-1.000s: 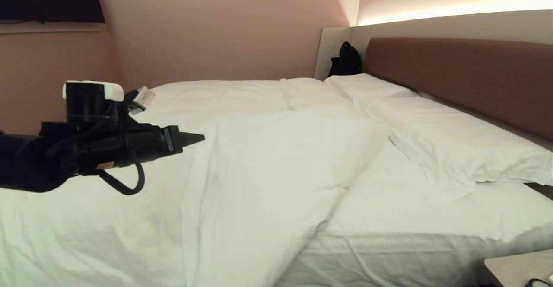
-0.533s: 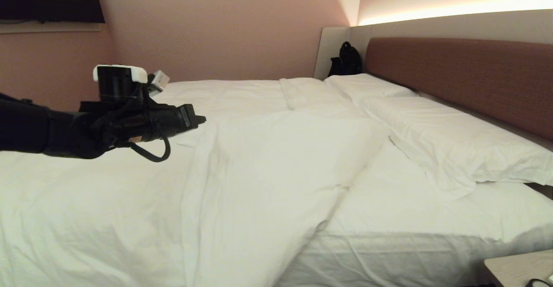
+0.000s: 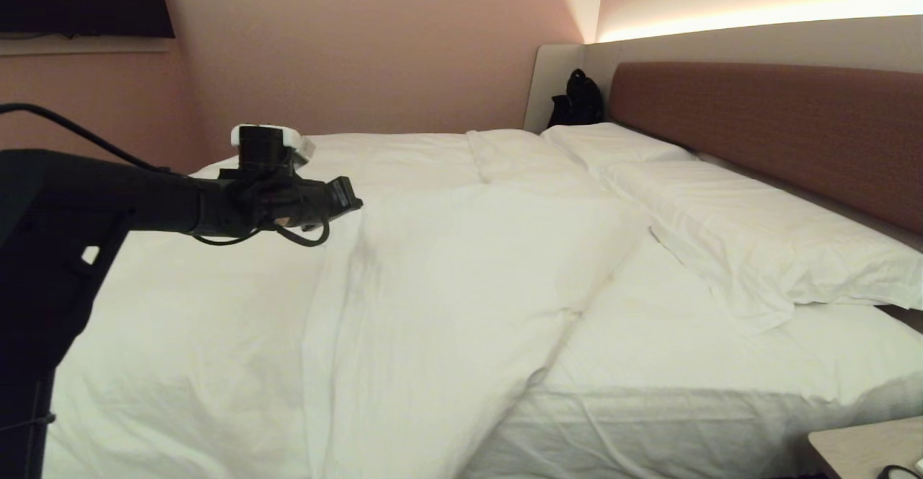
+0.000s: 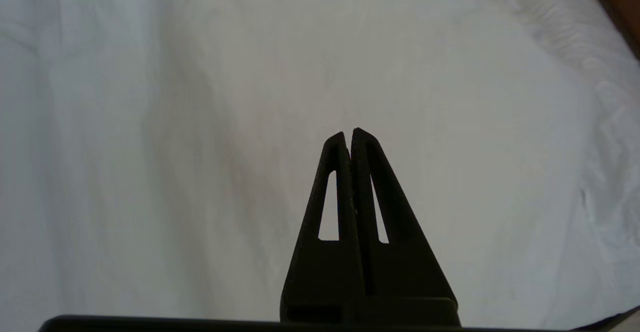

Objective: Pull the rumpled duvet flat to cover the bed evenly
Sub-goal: Flatten the corners of the folded blanket

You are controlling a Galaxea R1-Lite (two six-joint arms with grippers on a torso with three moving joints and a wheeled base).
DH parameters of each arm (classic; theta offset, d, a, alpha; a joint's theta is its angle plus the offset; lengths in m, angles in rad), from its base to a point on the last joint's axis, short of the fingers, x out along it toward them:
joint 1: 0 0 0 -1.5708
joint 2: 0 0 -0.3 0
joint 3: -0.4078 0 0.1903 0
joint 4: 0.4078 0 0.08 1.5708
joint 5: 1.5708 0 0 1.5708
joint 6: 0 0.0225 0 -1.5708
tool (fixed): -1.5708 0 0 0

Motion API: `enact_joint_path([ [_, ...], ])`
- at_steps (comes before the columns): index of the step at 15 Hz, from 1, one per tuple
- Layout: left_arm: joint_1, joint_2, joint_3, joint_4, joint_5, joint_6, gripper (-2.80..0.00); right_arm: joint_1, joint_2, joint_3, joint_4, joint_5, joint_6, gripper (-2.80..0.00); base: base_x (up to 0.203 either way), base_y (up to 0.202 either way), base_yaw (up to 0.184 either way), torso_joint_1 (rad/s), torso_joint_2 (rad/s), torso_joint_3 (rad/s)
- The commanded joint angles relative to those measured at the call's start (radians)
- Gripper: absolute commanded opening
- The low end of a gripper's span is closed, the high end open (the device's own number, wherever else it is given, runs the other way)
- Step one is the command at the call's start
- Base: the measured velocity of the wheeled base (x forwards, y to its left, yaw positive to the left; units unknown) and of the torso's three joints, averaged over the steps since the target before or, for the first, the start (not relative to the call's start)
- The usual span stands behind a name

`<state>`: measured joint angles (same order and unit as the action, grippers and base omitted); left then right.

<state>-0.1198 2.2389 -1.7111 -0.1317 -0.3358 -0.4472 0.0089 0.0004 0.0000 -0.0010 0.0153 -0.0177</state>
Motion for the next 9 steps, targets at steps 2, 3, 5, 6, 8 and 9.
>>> enact_joint_path([
  [2,0.003,0.102,-0.062,0.041,0.006,0.004,-2.80,0.000,0.001,0.000,-0.001,0.000,-0.001,-2.80,0.000,0.000,0.000,0.000,0.00,0.000],
  [3,0.003,0.106,-0.067,0.044,0.011,0.006,-2.80,0.000,0.001,0.000,-0.001,0.000,-0.001,-2.80,0.000,0.000,0.000,0.000,0.00,0.000],
  [5,0.003,0.148,-0.098,0.064,0.026,0.013,0.00,0.000,0.001,0.000,-0.001,0.000,-0.001,-2.80,0.000,0.000,0.000,0.000,0.00,0.000],
  [6,0.005,0.151,-0.104,0.064,0.026,0.013,0.00,0.000,0.001,0.000,-0.001,0.000,-0.001,-2.80,0.000,0.000,0.000,0.000,0.00,0.000],
  [8,0.009,0.153,-0.114,0.064,0.026,0.015,0.00,0.000,0.001,0.000,-0.001,0.000,-0.001,-2.80,0.000,0.000,0.000,0.000,0.00,0.000],
  [9,0.011,0.154,-0.116,0.064,0.028,0.015,0.00,0.000,0.001,0.000,-0.001,0.000,-0.001,-2.80,0.000,0.000,0.000,0.000,0.00,0.000],
])
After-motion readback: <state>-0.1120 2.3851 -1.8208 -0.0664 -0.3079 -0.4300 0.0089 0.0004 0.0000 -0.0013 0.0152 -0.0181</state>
